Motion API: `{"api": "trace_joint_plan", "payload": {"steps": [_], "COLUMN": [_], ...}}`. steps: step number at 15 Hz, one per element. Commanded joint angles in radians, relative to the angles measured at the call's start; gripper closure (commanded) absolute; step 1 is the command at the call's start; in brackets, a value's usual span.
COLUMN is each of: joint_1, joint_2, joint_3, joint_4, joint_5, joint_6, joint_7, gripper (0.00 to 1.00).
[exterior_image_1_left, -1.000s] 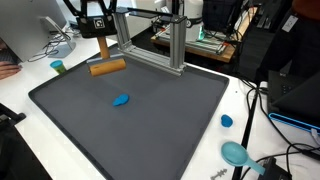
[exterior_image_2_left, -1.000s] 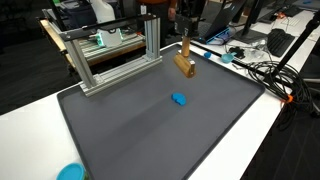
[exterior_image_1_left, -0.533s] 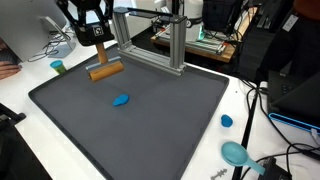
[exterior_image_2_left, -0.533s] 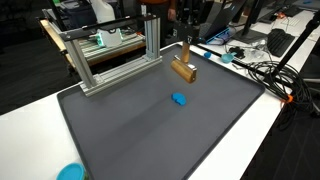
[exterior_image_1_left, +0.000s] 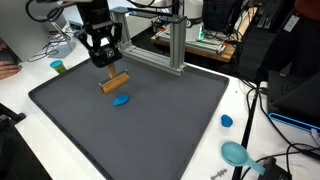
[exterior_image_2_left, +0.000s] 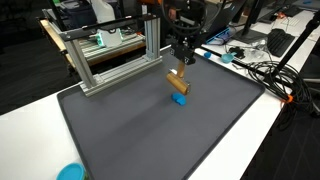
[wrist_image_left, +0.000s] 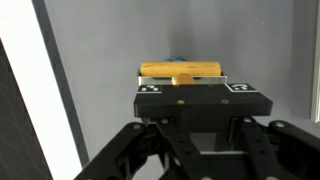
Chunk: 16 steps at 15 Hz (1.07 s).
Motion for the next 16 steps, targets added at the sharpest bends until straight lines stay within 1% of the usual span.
{"api": "trace_joint_plan", "payload": {"steps": [1, 2, 3, 7, 16], "joint_1": [0.001, 0.001, 0.003, 0.013, 0.017], "joint_2": [0.005, 0.005, 0.009, 0.037, 0.089], "joint_3": [-0.001, -0.001, -0.001, -0.001, 0.001], "joint_4": [0.002, 0.002, 0.000, -0.012, -0.004], "joint_5": [-0.001, -0.001, 0.001, -0.016, -0.013], "joint_6": [-0.003, -0.003, 0.012, 0.049, 0.067], "joint_7": [0.003, 0.003, 0.012, 0.030, 0.039], "gripper": [0.53, 0.53, 0.78, 0.78, 0.78]}}
